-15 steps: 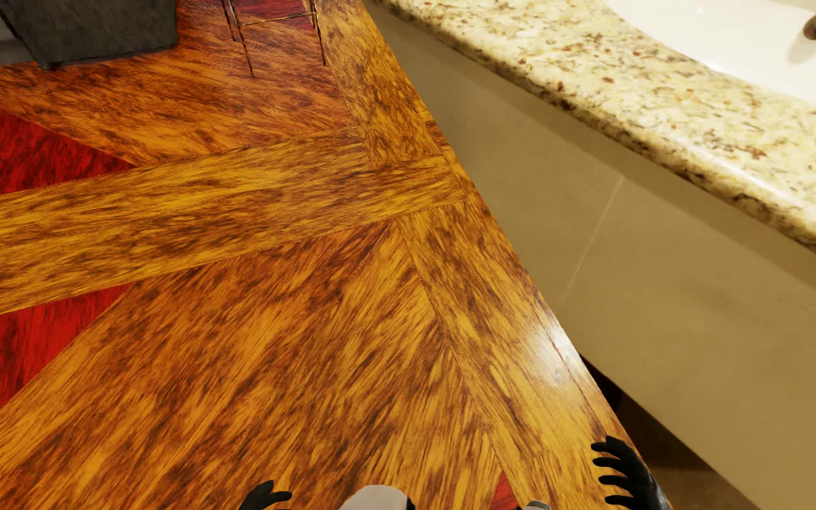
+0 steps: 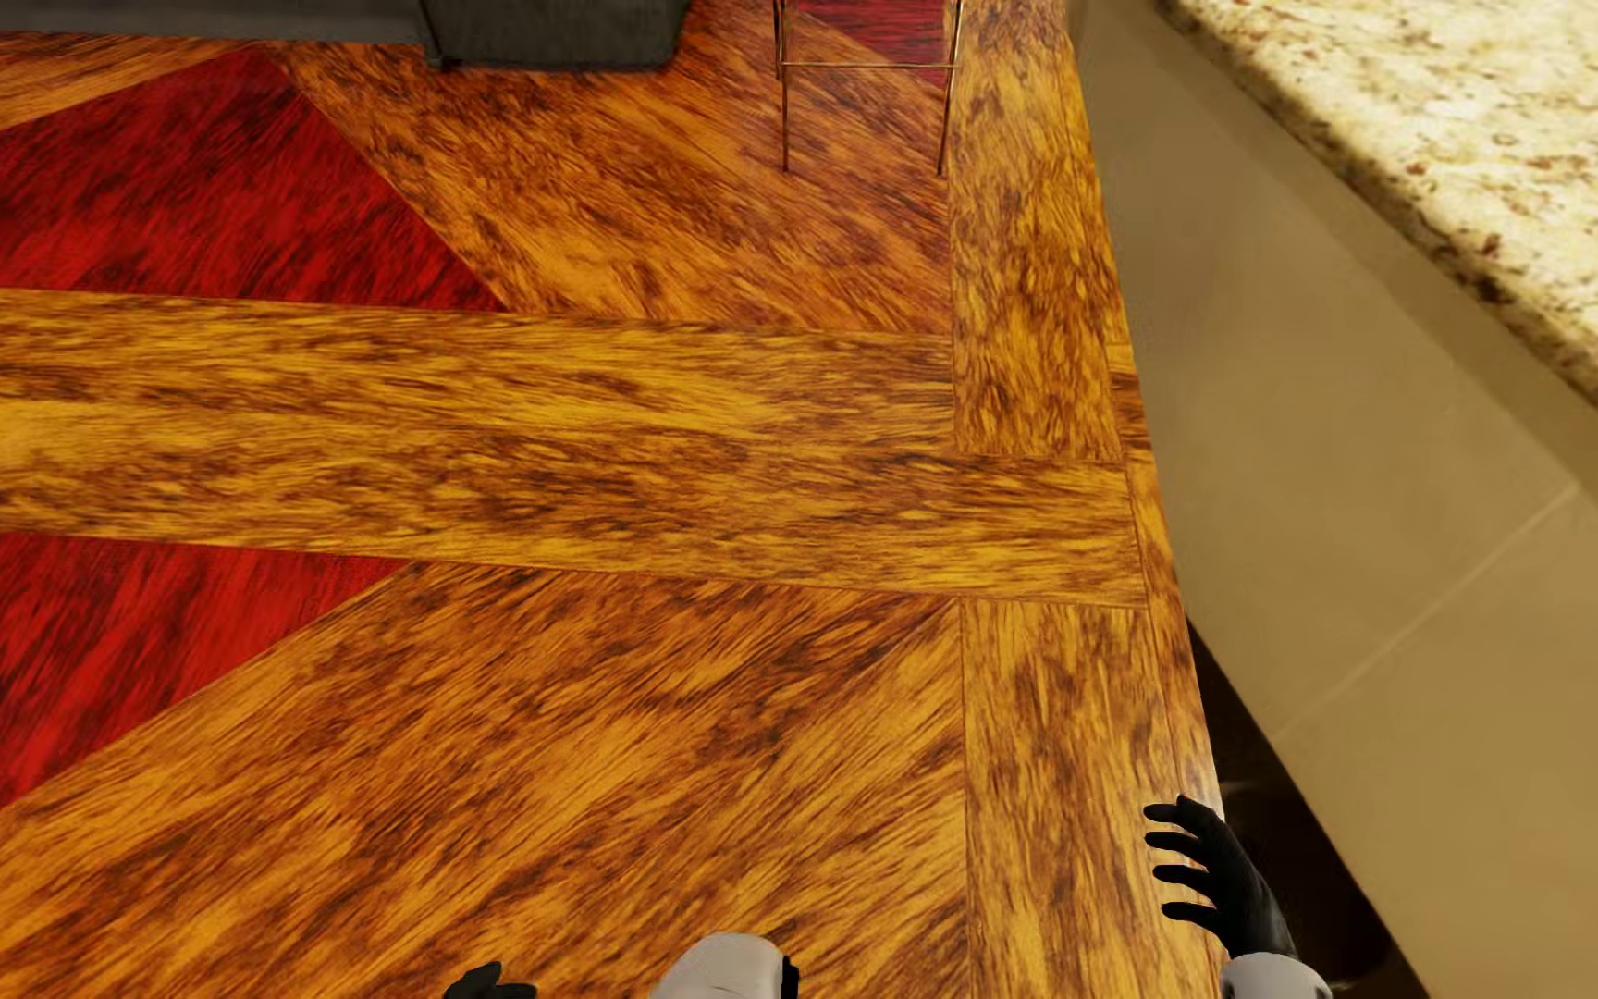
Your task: Move towards the white armchair
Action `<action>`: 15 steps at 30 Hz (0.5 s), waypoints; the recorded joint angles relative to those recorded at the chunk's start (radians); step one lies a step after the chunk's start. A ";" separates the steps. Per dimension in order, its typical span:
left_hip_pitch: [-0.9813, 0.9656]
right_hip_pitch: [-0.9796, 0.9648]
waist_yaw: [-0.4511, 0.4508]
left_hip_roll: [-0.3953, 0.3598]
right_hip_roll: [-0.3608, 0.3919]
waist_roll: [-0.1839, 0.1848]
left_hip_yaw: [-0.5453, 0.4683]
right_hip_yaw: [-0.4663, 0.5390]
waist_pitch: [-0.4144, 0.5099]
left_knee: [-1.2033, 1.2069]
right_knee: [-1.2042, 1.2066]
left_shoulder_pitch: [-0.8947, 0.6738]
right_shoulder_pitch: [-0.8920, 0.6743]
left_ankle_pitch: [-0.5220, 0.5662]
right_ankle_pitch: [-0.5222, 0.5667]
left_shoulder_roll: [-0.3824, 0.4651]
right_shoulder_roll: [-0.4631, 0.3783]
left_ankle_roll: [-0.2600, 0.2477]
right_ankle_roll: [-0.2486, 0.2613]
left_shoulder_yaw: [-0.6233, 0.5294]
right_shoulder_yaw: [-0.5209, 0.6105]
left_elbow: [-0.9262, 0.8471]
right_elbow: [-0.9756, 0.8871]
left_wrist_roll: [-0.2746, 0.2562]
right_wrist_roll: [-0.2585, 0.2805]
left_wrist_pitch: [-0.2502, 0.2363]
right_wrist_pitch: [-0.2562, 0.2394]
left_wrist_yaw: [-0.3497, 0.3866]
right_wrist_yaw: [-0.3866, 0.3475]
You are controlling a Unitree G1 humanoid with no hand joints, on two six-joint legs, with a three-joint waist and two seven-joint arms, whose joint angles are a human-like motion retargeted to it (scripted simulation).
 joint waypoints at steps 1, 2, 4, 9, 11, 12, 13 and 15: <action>-0.022 0.044 0.036 0.027 -0.009 0.045 -0.001 -0.024 -0.028 -0.128 0.003 0.055 -0.056 -0.087 -0.050 0.011 0.053 -0.015 0.070 0.002 0.043 -0.002 -0.045 0.004 0.003 0.023 0.013 0.011 -0.013; -0.003 0.059 0.047 0.026 -0.020 0.077 -0.015 -0.013 -0.049 -0.249 0.077 0.099 -0.102 -0.080 -0.089 0.000 0.087 -0.078 0.085 -0.010 0.091 0.018 -0.062 0.003 -0.012 0.047 0.014 0.042 -0.009; 0.097 -0.057 -0.006 -0.031 -0.004 0.068 -0.040 0.116 -0.041 -0.256 0.395 0.064 -0.088 -0.145 0.103 0.005 0.139 -0.063 0.033 -0.126 0.096 0.106 0.002 -0.030 -0.072 0.089 -0.020 0.114 0.039; 0.085 0.016 -0.050 -0.045 0.005 0.003 -0.052 0.088 -0.067 0.019 0.099 -0.038 0.111 -0.019 -0.126 -0.093 -0.025 0.017 0.064 -0.061 -0.013 0.019 0.053 -0.111 -0.106 0.024 0.026 0.090 0.072; 0.024 0.162 0.048 -0.037 -0.012 0.021 0.011 0.023 -0.079 -0.012 -0.007 0.020 0.008 -0.038 -0.158 -0.046 0.038 -0.026 0.092 -0.026 0.014 -0.020 -0.036 -0.095 -0.037 0.009 0.133 -0.014 -0.006; 0.018 0.185 0.065 -0.019 -0.014 0.031 0.009 0.011 -0.076 -0.138 0.046 0.059 -0.071 -0.088 -0.152 -0.017 0.089 -0.056 0.110 -0.014 0.045 -0.031 -0.088 -0.075 -0.010 0.007 0.141 -0.033 -0.027; 0.056 0.116 0.037 -0.017 -0.003 0.029 -0.013 0.054 -0.074 -0.239 0.242 0.076 -0.131 -0.143 -0.041 0.006 0.136 -0.020 0.133 -0.073 0.059 0.066 -0.042 -0.056 -0.003 -0.002 0.073 -0.011 -0.018; 0.166 -0.057 -0.048 -0.064 0.074 -0.049 -0.049 0.138 -0.060 -0.311 0.456 0.050 -0.035 -0.188 0.013 0.012 0.135 -0.021 0.156 -0.099 0.056 0.112 0.013 -0.046 -0.040 0.038 -0.069 0.060 0.056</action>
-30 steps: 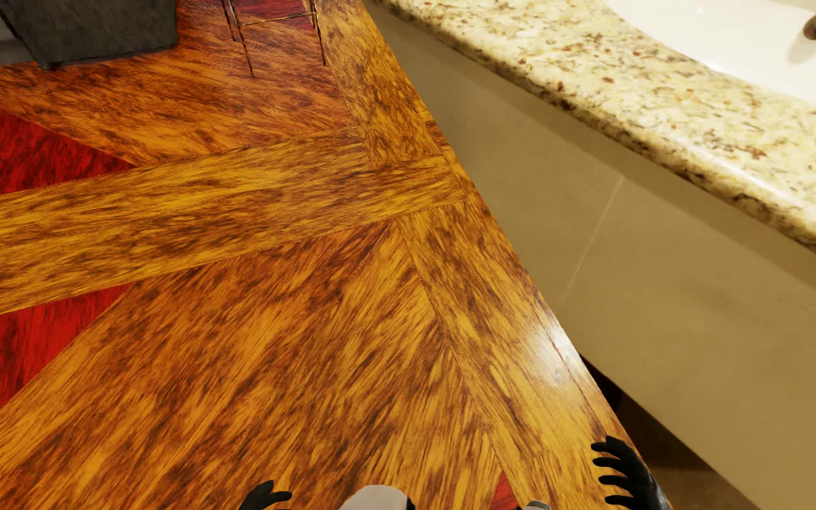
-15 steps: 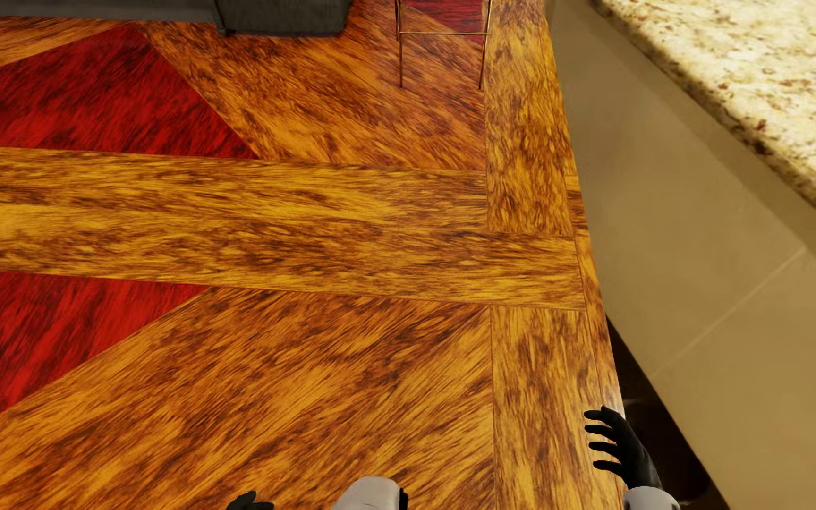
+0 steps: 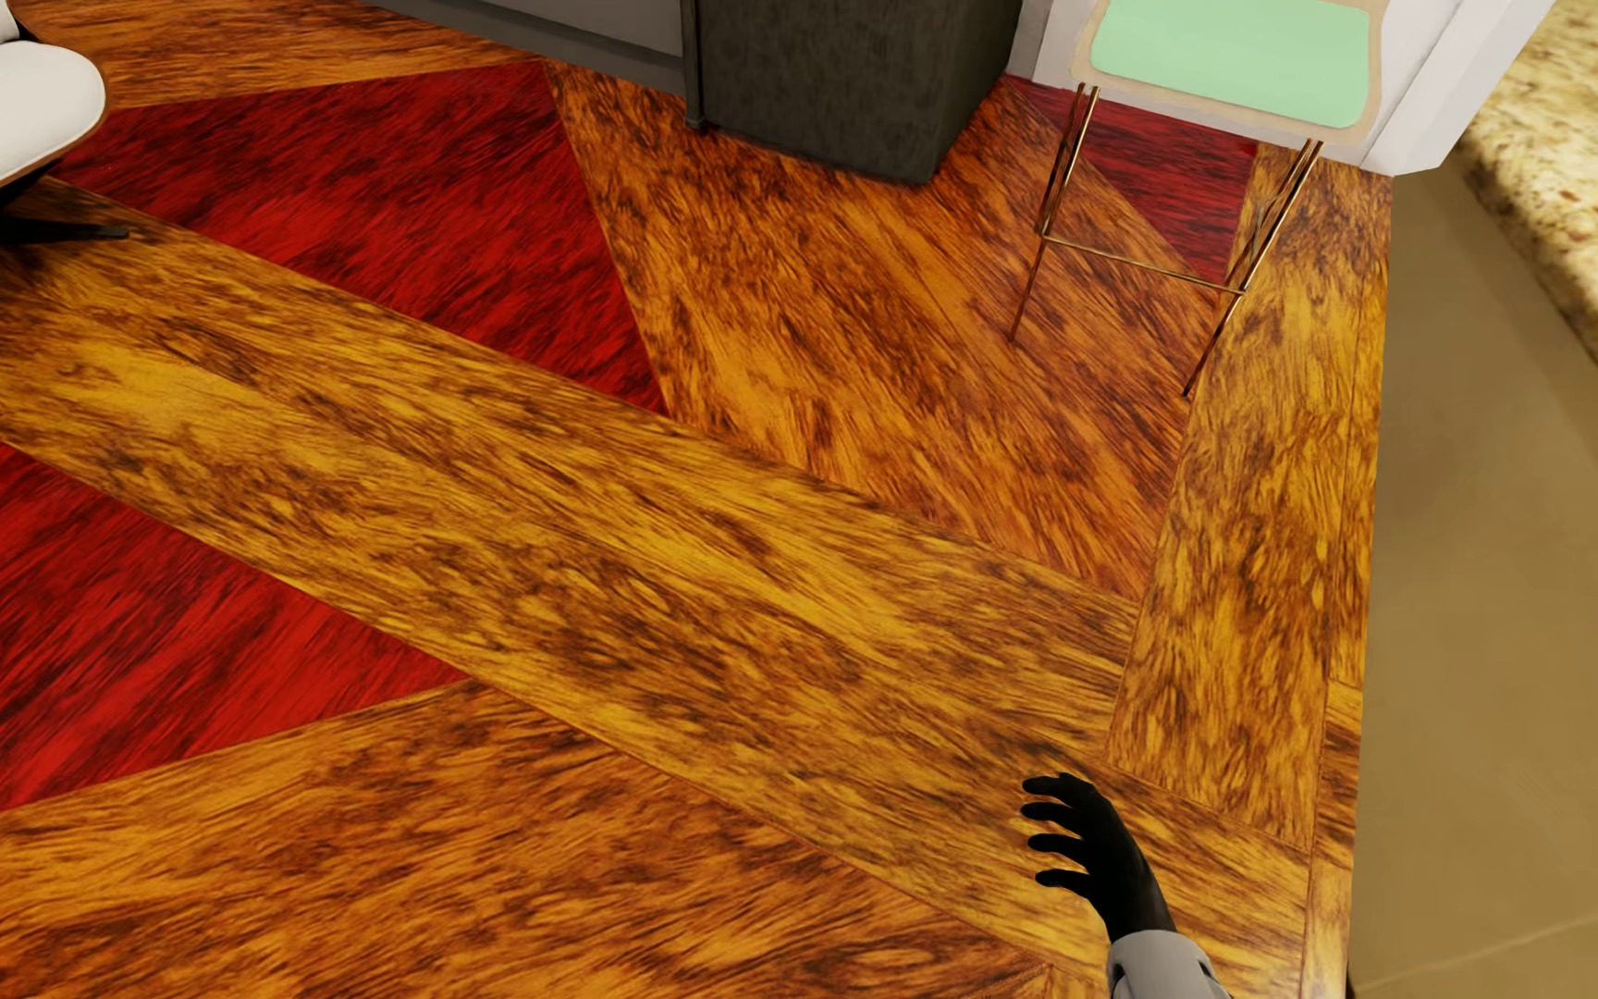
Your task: Move towards the white armchair
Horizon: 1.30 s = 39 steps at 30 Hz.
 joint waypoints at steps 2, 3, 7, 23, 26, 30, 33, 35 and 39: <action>0.129 -0.132 -0.106 -0.036 0.006 -0.064 -0.045 -0.010 0.033 -0.066 -0.172 -0.067 0.146 -0.033 -0.072 -0.042 -0.050 0.001 0.013 0.026 -0.065 -0.082 -0.028 0.011 -0.071 0.059 0.009 0.097 0.082; 0.136 -0.173 -0.126 -0.054 0.000 -0.093 -0.053 -0.016 0.048 0.011 -0.299 -0.122 0.180 -0.011 -0.026 -0.053 -0.084 0.007 0.025 0.040 -0.080 -0.123 -0.012 0.018 -0.092 0.086 0.030 0.133 0.103; -0.139 0.003 0.027 0.005 -0.042 0.022 0.028 -0.117 0.069 0.412 -0.412 -0.081 0.028 0.248 -0.006 -0.037 -0.169 -0.009 -0.175 0.076 -0.095 -0.110 -0.003 0.031 -0.009 0.068 0.091 -0.005 -0.019; -0.142 0.089 0.031 0.021 -0.019 0.061 0.041 -0.050 -0.012 0.045 -0.034 0.005 -0.092 0.123 0.039 0.001 -0.001 -0.003 -0.075 -0.015 0.065 0.045 -0.021 -0.032 0.057 -0.003 0.030 0.048 -0.040; 0.006 -0.166 -0.149 -0.042 0.015 -0.064 -0.034 0.008 0.004 -0.039 -0.060 -0.041 0.126 0.049 -0.060 -0.030 -0.045 -0.021 -0.032 0.028 -0.074 -0.039 0.008 -0.021 -0.071 0.010 0.086 0.110 0.073; 0.038 -0.135 -0.073 -0.042 -0.097 -0.082 -0.059 -0.053 0.038 0.235 -0.448 -0.212 0.178 0.129 0.160 -0.079 -0.152 0.030 0.037 0.032 -0.093 -0.124 0.047 0.079 -0.073 -0.018 0.127 0.010 0.046; -0.133 0.032 0.074 0.058 -0.119 0.083 0.051 -0.160 0.040 0.338 -0.456 -0.058 0.024 0.199 0.022 -0.028 -0.107 -0.012 -0.131 0.071 -0.049 -0.131 -0.023 0.052 0.056 -0.020 0.036 -0.077 -0.127; -0.132 0.118 0.108 0.062 -0.134 0.147 0.036 -0.169 -0.008 0.073 -0.426 0.037 -0.076 0.081 -0.088 -0.005 -0.030 -0.044 -0.081 0.087 0.027 -0.098 -0.061 0.052 0.046 0.002 0.052 -0.031 -0.151; 0.061 -0.030 -0.056 -0.023 -0.097 0.037 -0.008 0.029 -0.003 -0.021 -0.198 -0.045 0.126 -0.031 -0.039 -0.064 -0.040 -0.053 -0.034 0.045 -0.051 -0.119 0.001 -0.056 -0.093 0.050 0.001 0.123 0.029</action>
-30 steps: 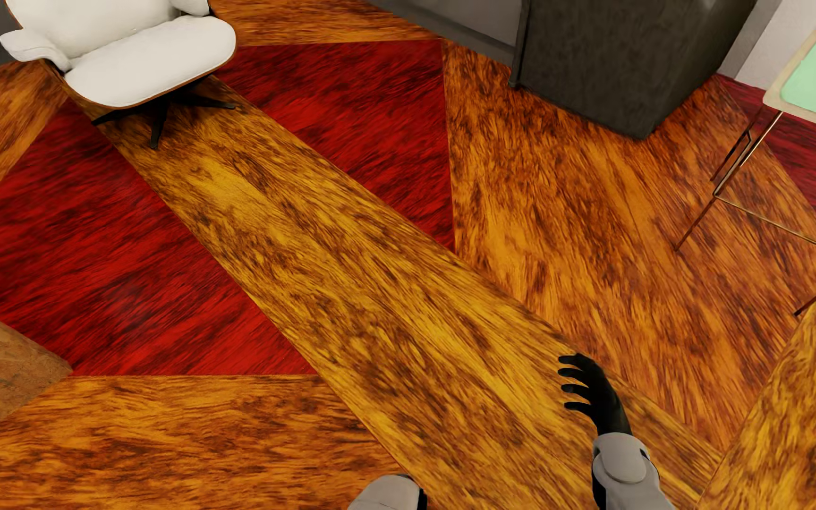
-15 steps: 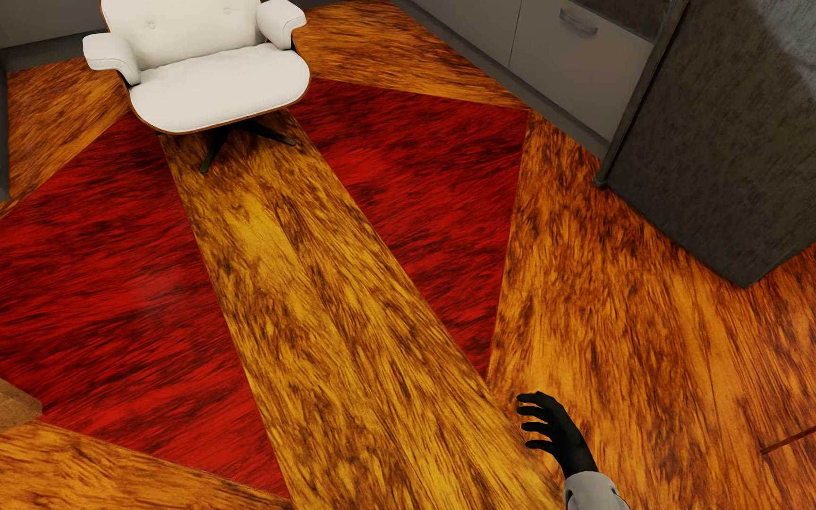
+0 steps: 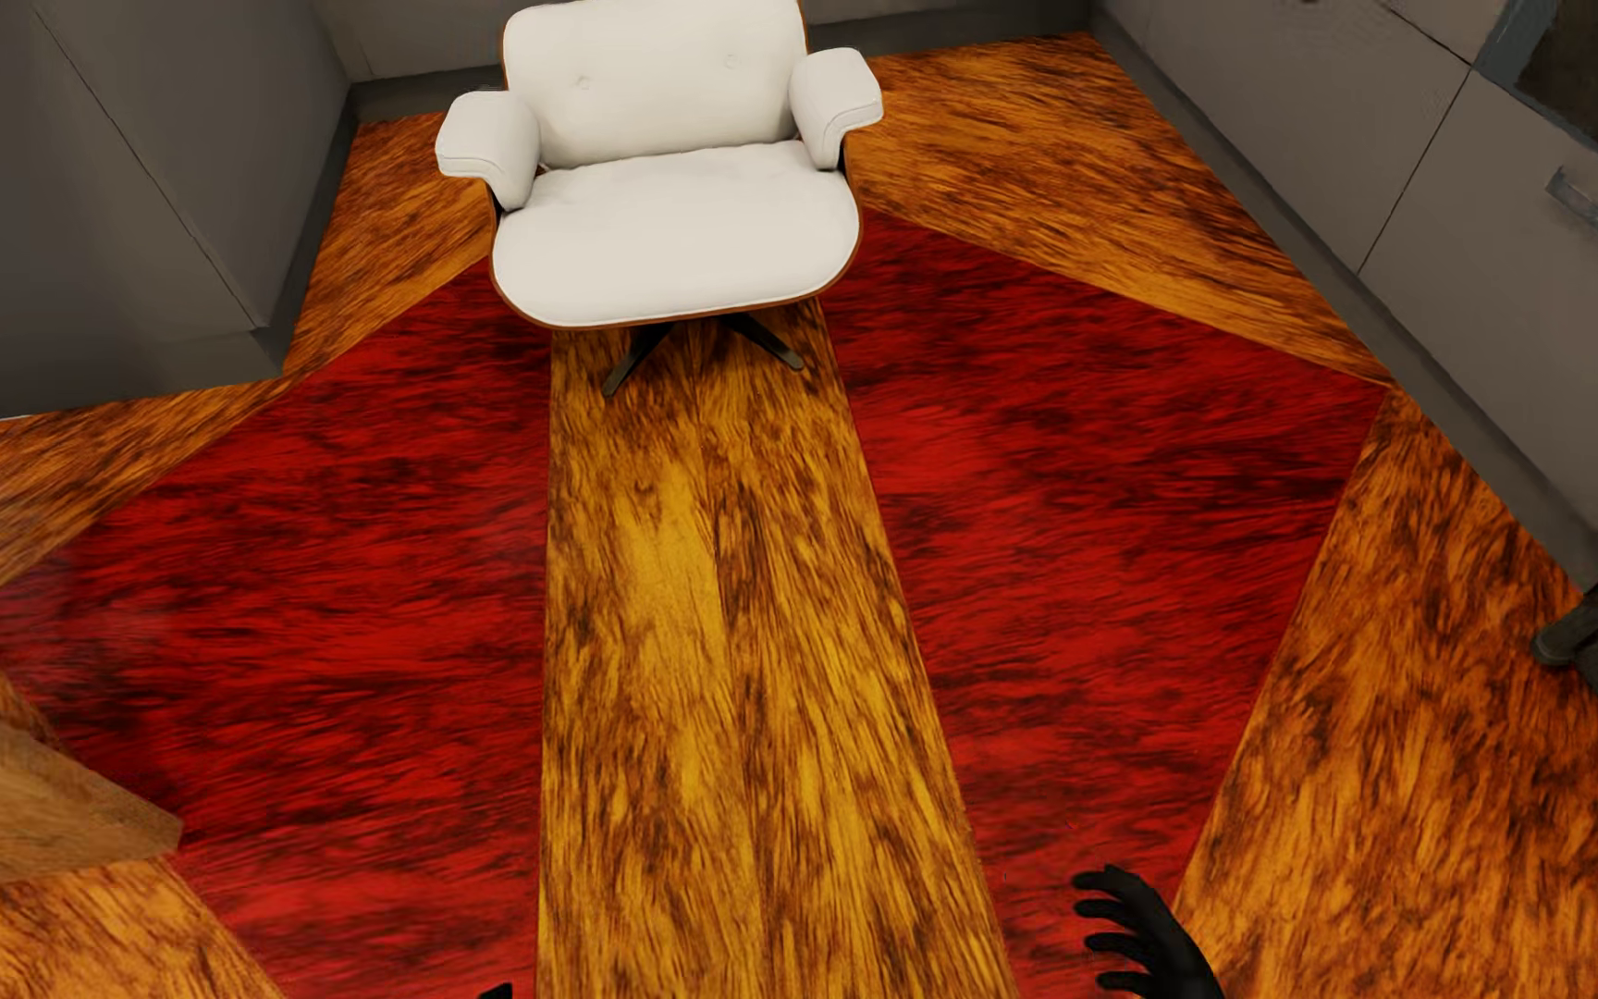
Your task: Move towards the white armchair
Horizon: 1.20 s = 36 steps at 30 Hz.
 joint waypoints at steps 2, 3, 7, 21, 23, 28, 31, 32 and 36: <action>-0.050 0.076 -0.006 0.004 -0.009 -0.017 -0.034 -0.049 0.011 0.229 -0.116 -0.101 0.069 0.087 -0.134 -0.055 -0.094 0.035 -0.038 -0.053 -0.044 -0.001 0.059 -0.032 0.001 -0.040 0.052 -0.031 0.050; -0.111 0.143 0.023 0.025 -0.010 -0.005 -0.016 -0.089 0.011 0.343 -0.149 -0.094 0.052 0.193 -0.166 -0.026 -0.108 0.100 -0.039 -0.056 -0.034 0.030 0.051 -0.049 0.033 -0.068 0.115 -0.103 0.035; -0.109 0.103 0.091 0.047 0.002 0.025 0.072 -0.077 0.025 0.067 0.189 0.018 -0.208 0.032 0.165 0.060 0.041 0.057 0.038 -0.076 0.044 0.082 -0.029 0.050 0.128 -0.070 0.177 -0.171 -0.081; -0.186 0.080 -0.118 0.055 0.133 -0.051 -0.030 -0.012 0.110 -0.027 -0.222 -0.149 -0.049 0.255 -0.021 0.016 -0.036 -0.055 -0.228 -0.028 -0.017 -0.001 0.024 0.220 0.029 -0.149 0.103 -0.203 0.113; -0.191 0.141 -0.117 0.061 0.130 -0.065 -0.027 -0.017 0.101 -0.008 -0.310 -0.161 -0.007 0.326 0.004 0.000 -0.068 0.044 -0.080 -0.030 -0.061 -0.022 -0.006 0.105 0.045 -0.244 0.150 -0.163 0.124; -0.124 0.177 -0.059 0.057 0.120 -0.039 -0.044 -0.017 0.026 -0.147 -0.312 -0.075 -0.083 0.284 -0.023 -0.006 -0.022 -0.060 -0.132 -0.021 -0.012 0.001 -0.024 0.062 0.115 -0.132 0.195 -0.142 0.013; -0.092 0.207 -0.041 0.054 0.116 -0.017 -0.036 -0.008 0.029 -0.191 -0.355 -0.060 -0.059 0.307 -0.006 -0.003 -0.032 -0.058 -0.122 -0.002 -0.012 0.016 -0.025 0.090 0.138 -0.072 0.192 -0.121 0.017; -0.082 0.217 -0.056 0.054 0.116 -0.007 -0.035 -0.008 0.034 -0.206 -0.371 -0.060 -0.057 0.317 0.004 -0.001 -0.034 -0.057 -0.121 -0.008 -0.019 0.019 -0.013 0.096 0.144 -0.069 0.195 -0.115 0.025; -0.073 0.222 -0.051 0.061 0.122 0.001 -0.034 -0.008 0.017 -0.232 -0.391 -0.078 -0.024 0.337 0.024 0.000 -0.036 -0.062 -0.126 -0.014 -0.043 0.024 -0.009 0.089 0.116 -0.096 0.176 -0.132 0.082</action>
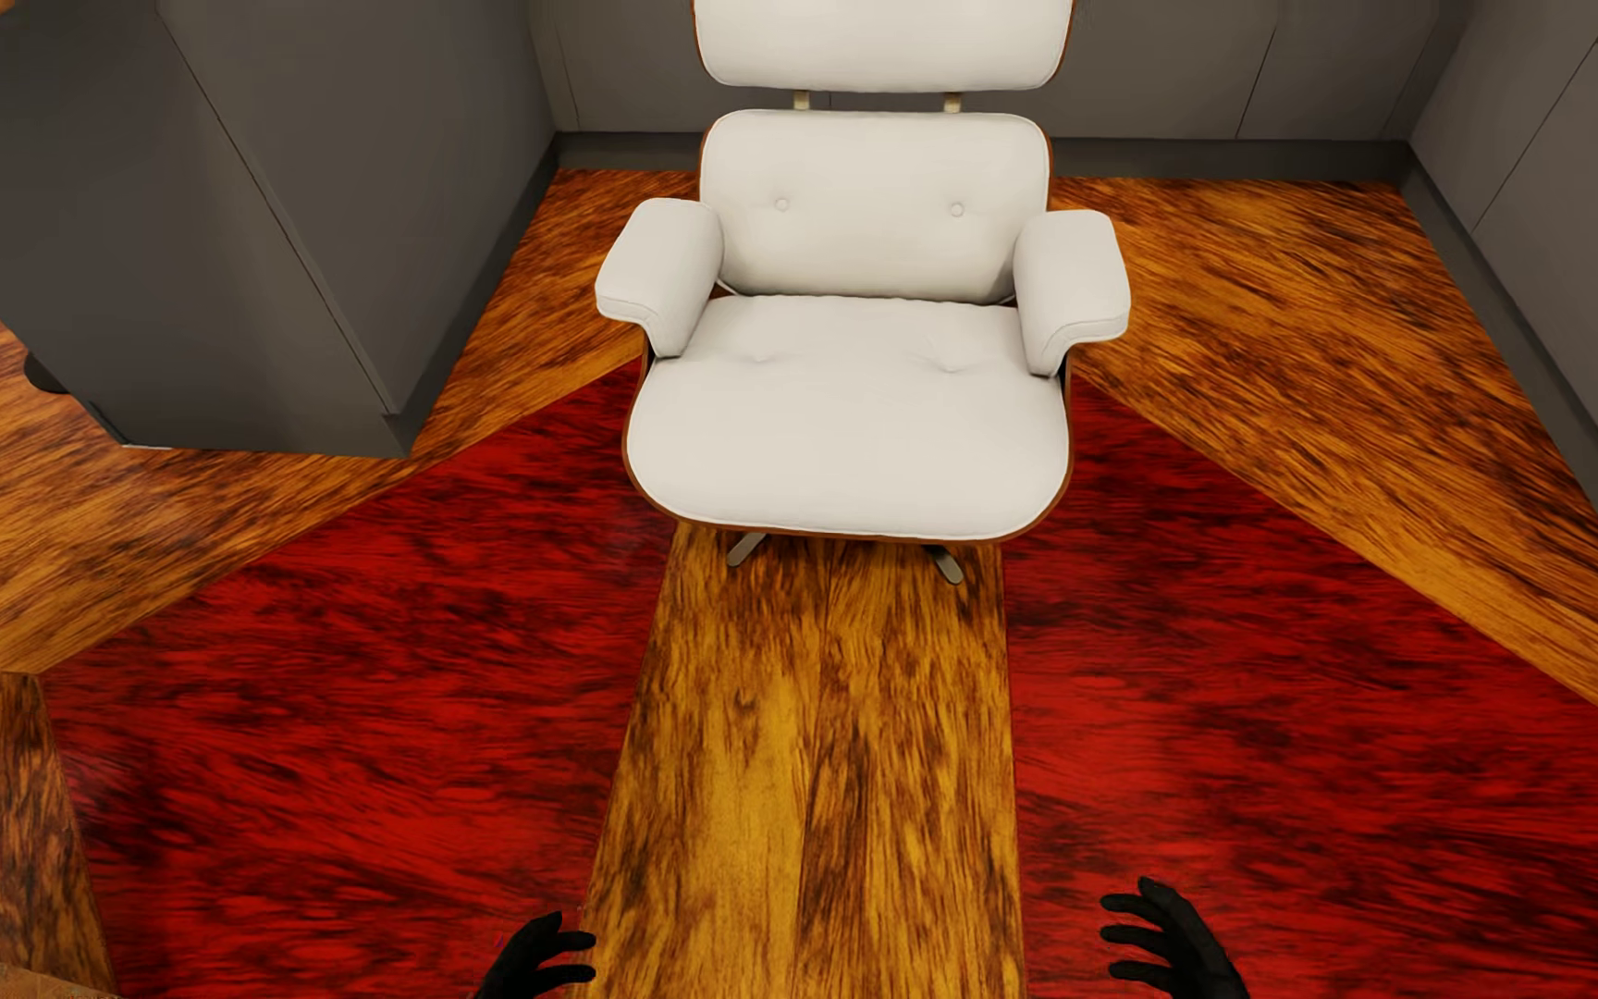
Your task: Move towards the white armchair
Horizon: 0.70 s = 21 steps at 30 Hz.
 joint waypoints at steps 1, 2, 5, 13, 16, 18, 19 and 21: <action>-0.002 -0.003 -0.002 0.001 0.001 -0.005 -0.002 -0.002 -0.007 0.002 0.005 0.013 -0.019 0.000 -0.002 -0.002 0.002 -0.003 -0.003 0.030 0.018 0.001 -0.019 0.003 -0.020 0.000 0.000 -0.012 0.016; -0.008 -0.006 0.003 0.002 0.002 -0.004 -0.005 -0.005 -0.019 0.006 0.007 0.035 -0.031 -0.001 -0.003 -0.007 -0.012 -0.004 -0.004 0.029 0.017 -0.011 -0.016 0.007 -0.037 0.007 -0.019 -0.020 0.033; -0.008 0.000 0.020 0.002 0.000 -0.008 -0.008 -0.012 -0.028 0.015 0.010 0.043 -0.018 -0.005 -0.007 -0.016 -0.002 -0.003 -0.003 0.011 0.032 -0.021 -0.029 0.011 -0.048 0.059 -0.044 -0.043 0.050; -0.011 -0.006 -0.027 0.014 0.010 -0.036 0.002 -0.003 -0.002 0.005 -0.006 0.003 -0.014 0.014 0.020 0.008 -0.009 -0.004 -0.002 0.002 0.010 -0.007 -0.023 0.014 -0.029 0.029 0.013 -0.008 0.041; -0.014 -0.001 -0.004 0.006 0.002 -0.030 -0.006 -0.012 -0.015 0.007 -0.011 0.017 -0.003 0.012 0.017 0.003 0.027 0.001 0.002 0.024 0.022 -0.008 -0.023 0.002 -0.024 0.048 -0.007 -0.038 0.028; -0.011 0.002 -0.009 0.004 0.000 -0.025 -0.002 -0.009 -0.015 -0.003 -0.021 0.030 -0.039 0.018 0.023 0.029 0.027 0.004 0.005 0.021 0.035 0.016 -0.022 0.008 -0.022 0.051 -0.003 -0.047 0.035; -0.004 0.003 -0.009 0.002 -0.003 -0.030 0.004 -0.003 -0.010 -0.010 -0.019 0.039 -0.035 0.020 0.022 0.032 0.022 0.005 0.006 0.030 0.032 0.007 -0.028 0.017 -0.023 0.045 -0.016 -0.037 0.039; 0.001 0.003 -0.004 0.001 -0.004 -0.031 0.009 0.002 -0.006 -0.014 -0.018 0.037 -0.021 0.020 0.022 0.014 -0.001 0.006 0.007 0.045 0.018 -0.013 -0.020 0.035 -0.030 0.024 -0.031 -0.002 0.034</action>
